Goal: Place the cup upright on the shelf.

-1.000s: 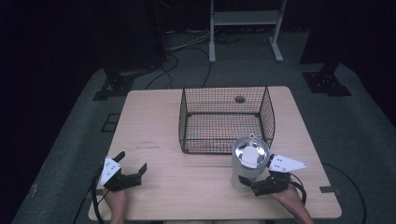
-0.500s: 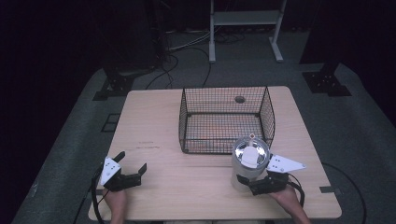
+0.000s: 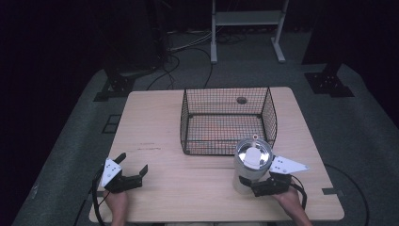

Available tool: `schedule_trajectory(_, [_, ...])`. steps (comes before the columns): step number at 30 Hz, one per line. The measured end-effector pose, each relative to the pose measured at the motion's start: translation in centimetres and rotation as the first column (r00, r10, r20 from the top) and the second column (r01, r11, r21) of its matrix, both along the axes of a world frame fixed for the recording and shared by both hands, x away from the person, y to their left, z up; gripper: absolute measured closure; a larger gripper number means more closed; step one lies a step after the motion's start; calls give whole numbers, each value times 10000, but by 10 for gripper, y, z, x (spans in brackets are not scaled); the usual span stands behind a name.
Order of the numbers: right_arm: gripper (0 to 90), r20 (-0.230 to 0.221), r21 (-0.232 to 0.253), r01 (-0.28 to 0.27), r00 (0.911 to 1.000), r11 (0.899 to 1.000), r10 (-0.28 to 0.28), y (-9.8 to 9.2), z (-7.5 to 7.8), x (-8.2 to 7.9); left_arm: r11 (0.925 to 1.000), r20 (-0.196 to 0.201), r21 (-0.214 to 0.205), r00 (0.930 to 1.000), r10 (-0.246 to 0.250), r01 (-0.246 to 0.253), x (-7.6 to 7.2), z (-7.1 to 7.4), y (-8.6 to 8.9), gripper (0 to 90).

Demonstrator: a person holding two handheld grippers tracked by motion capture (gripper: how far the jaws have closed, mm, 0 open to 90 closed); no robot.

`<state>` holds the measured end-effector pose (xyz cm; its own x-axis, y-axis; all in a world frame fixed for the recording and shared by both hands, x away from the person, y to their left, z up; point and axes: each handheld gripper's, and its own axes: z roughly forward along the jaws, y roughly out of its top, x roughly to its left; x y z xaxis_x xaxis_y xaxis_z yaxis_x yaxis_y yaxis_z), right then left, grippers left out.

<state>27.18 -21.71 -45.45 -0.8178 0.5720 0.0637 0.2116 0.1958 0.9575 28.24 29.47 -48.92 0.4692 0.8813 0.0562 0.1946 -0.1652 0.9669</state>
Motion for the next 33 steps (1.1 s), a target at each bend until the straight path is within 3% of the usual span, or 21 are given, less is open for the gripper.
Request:
schedule_trajectory(10, [92, 21, 430, -143, 9999, 9990, 143, -2, 13, -1, 10000, 8, -11, 10000, 2, -2, 0, 0, 0, 0])
schedule_trajectory(20, [92, 312, 716, -324, 9991, 9969, 302, 3, 40, 5, 10000, -6, -28, 10000, 17, -17, 0, 0, 0, 0])
schedule_trajectory(33, [92, 560, 681, -504, 9973, 9964, 466, 16, 76, 20, 10000, -24, -64, 10000, 37, -37, 0, 0, 0, 0])
